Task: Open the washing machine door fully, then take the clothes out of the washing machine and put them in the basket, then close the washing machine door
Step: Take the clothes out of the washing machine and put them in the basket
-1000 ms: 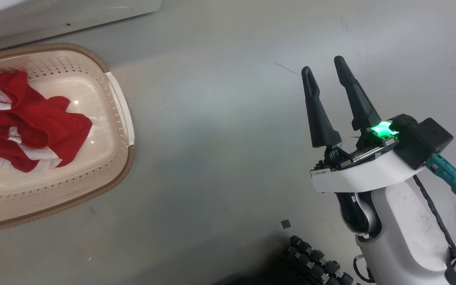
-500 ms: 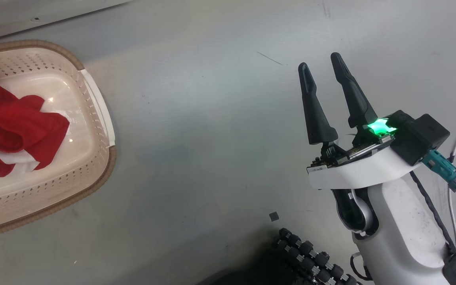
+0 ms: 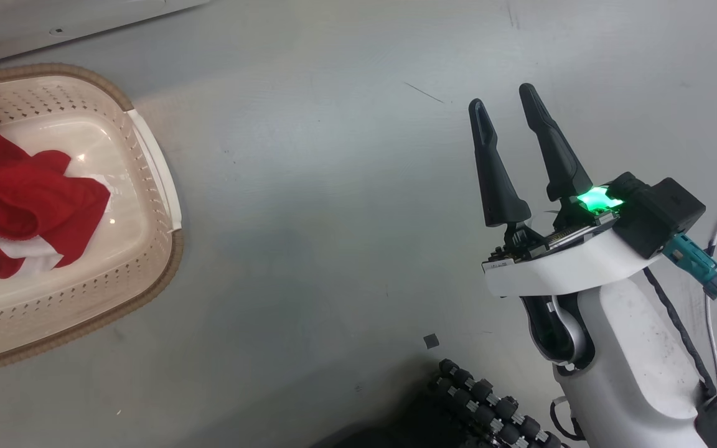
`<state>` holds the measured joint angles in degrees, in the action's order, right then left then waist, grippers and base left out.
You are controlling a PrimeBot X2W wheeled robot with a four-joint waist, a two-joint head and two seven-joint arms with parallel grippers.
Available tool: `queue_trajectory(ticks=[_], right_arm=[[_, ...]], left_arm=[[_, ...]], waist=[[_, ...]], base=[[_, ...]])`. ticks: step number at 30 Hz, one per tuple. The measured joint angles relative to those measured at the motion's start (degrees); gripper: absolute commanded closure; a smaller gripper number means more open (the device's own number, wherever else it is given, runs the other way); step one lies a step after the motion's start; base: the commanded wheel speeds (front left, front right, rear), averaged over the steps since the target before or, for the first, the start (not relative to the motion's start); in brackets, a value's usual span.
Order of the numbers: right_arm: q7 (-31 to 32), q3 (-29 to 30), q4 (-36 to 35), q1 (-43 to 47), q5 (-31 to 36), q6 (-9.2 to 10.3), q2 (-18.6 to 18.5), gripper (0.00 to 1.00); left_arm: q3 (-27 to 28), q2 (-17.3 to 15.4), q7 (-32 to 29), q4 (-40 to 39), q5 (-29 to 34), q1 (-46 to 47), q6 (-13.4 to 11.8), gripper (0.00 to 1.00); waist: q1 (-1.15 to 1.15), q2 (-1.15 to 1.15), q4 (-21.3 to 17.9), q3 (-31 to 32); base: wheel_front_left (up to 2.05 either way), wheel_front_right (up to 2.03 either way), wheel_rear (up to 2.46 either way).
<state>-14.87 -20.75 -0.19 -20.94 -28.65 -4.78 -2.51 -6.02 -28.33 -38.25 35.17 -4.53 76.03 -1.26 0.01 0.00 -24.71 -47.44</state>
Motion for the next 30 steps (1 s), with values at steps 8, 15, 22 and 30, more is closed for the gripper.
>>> queue_trajectory(ticks=[8, 15, 22, 30], right_arm=[[0.0, 0.11, 0.18, -0.4, 0.0, 0.36, 0.01, 0.0], [0.0, 0.94, 0.43, -1.26, 0.78, 0.37, 0.01, 0.0], [0.0, 1.7, 0.59, -1.3, 1.81, 0.37, 0.0, 0.0], [0.0, 2.35, 1.2, -1.38, 3.93, 0.34, -0.02, 0.0]], left_arm=[[-0.44, 0.2, -0.94, 0.09, -0.26, 0.92, 0.12, 1.0], [-1.08, 1.46, 3.83, -1.25, -1.18, 0.97, 1.1, 1.0], [-1.64, 2.78, 9.55, -3.36, -1.46, 0.83, 1.58, 1.0], [-0.09, 5.39, 19.63, -6.34, -3.72, -2.17, 1.57, 1.0]], waist=[[0.0, 0.0, -0.01, -0.06], [0.0, 0.0, 0.95, 0.45], [-0.01, 0.0, 2.2, 1.17], [-0.01, 0.0, 4.01, 2.72]], base=[[0.0, 0.0, 0.0], [0.0, 0.0, 0.0], [0.0, 0.0, 0.0], [0.0, 0.0, 0.0]])
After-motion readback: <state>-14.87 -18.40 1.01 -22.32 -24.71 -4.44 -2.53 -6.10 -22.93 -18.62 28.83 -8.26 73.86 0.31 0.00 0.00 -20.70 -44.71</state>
